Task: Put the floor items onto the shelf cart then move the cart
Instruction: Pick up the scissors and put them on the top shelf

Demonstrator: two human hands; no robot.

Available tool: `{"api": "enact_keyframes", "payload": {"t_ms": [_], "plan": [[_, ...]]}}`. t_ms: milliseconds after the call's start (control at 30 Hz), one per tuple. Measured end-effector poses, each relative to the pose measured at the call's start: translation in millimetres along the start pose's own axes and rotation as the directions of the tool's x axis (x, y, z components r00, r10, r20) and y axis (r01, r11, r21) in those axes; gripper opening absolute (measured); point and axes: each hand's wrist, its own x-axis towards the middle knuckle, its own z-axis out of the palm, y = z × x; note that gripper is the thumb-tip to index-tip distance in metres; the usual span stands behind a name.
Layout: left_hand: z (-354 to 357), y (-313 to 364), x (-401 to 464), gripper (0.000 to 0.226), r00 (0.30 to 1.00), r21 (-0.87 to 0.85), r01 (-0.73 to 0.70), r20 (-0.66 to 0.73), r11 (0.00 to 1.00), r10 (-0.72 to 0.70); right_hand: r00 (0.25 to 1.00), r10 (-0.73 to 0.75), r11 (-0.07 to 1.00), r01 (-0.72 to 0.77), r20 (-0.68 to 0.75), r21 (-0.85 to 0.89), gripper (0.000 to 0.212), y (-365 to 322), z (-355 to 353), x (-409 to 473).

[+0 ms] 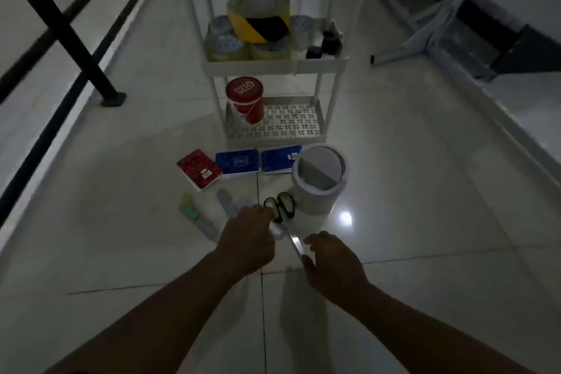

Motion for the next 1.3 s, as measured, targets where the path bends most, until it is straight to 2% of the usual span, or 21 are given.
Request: {"api": "enact_keyframes", "payload": {"t_ms": [100, 167, 267, 367, 500, 667, 700, 767, 833, 900, 933, 1033, 1133, 1200, 1300], "plan": [[19.6, -8.5, 24.8, 0.036, 0.999, 0.007, 0.006, 0.054, 1.0, -0.007, 0.999, 0.034, 0.999, -0.033, -0.021, 0.036, 0.032, 11.0, 23.1, 15.8], [32.7, -14.9, 38.6, 0.037, 0.994, 0.071, 0.039, 0.098, 0.997, -0.046, 0.999, 0.04, 0.998, -0.04, -0.011, 0.05, 0.032, 12.6, 34.8, 25.9], [51.8, -25.6, 54.9, 0.045, 0.996, 0.151, 0.013, 0.089, 0.988, -0.026, 0.998, 0.06, 0.998, -0.059, -0.017, 0.027, 0.031, 15.3, 48.3, 38.9], [61.4, -30.3, 68.1, 0.055, 0.994, 0.13, 0.036, 0.099, 0.991, -0.049, 0.993, 0.119, 0.992, -0.119, -0.002, 0.046, 0.029, 16.5, 58.7, 50.1], [67.8, -36.3, 77.6, 0.047, 0.991, 0.079, 0.044, 0.119, 0.996, -0.053, 0.992, 0.124, 0.99, -0.124, 0.006, 0.061, 0.025, 23.4, 65.7, 60.3], [78.9, -57.5, 83.4, 0.05, 0.975, 0.036, 0.03, 0.221, 0.999, -0.037, 0.992, 0.108, 0.992, -0.112, 0.064, 0.062, 0.007, 28.1, 67.3, 66.5], [80.1, -59.6, 84.2, 0.052, 0.978, 0.04, 0.012, 0.207, 0.999, -0.02, 0.987, 0.11, 0.993, -0.116, 0.114, 0.039, 0.012, 27.2, 65.4, 67.9], [80.8, -63.7, 84.5, 0.061, 0.986, 0.056, -0.029, 0.163, 0.998, 0.019, 0.989, 0.088, 0.996, -0.087, 0.115, -0.01, 0.03, 27.2, 70.0, 73.9], [80.7, -67.1, 85.5, 0.065, 0.986, 0.086, -0.071, 0.16, 0.994, 0.056, 0.993, 0.101, 0.994, -0.098, 0.069, -0.037, 0.032, 23.3, 67.8, 73.9], [79.2, -67.1, 87.1, 0.062, 0.982, 0.098, -0.096, 0.174, 0.991, 0.078, 0.979, 0.133, 0.991, -0.135, 0.156, 0.002, 0.018, 17.8, 59.5, 75.3], [78.8, -67.5, 87.1, 0.062, 0.98, 0.106, -0.089, 0.185, 0.99, 0.068, 0.97, 0.152, 0.988, -0.151, 0.189, -0.02, 0.02, 17.7, 59.7, 76.9], [77.6, -69.8, 87.4, 0.062, 0.976, 0.091, -0.082, 0.208, 0.992, 0.062, 0.988, 0.137, 0.991, -0.136, 0.077, -0.015, 0.016, 19.4, 61.1, 79.2], [76.7, -69.3, 87.5, 0.038, 0.977, -0.081, -0.095, 0.185, 0.992, 0.109, 0.99, 0.128, 0.989, -0.132, 0.053, 0.065, 0.016, 21.2, 65.5, 80.9], [74.3, -65.0, 87.7, 0.033, 0.986, -0.134, -0.099, 0.118, 0.986, 0.115, 0.988, 0.139, 0.989, -0.142, 0.063, 0.04, 0.015, 21.0, 67.0, 81.5], [73.2, -61.6, 82.3, 0.027, 0.989, -0.163, -0.131, 0.05, 0.978, 0.141, 0.977, 0.184, 0.977, -0.193, 0.106, 0.086, 0.036, 19.3, 64.9, 79.2]]}}
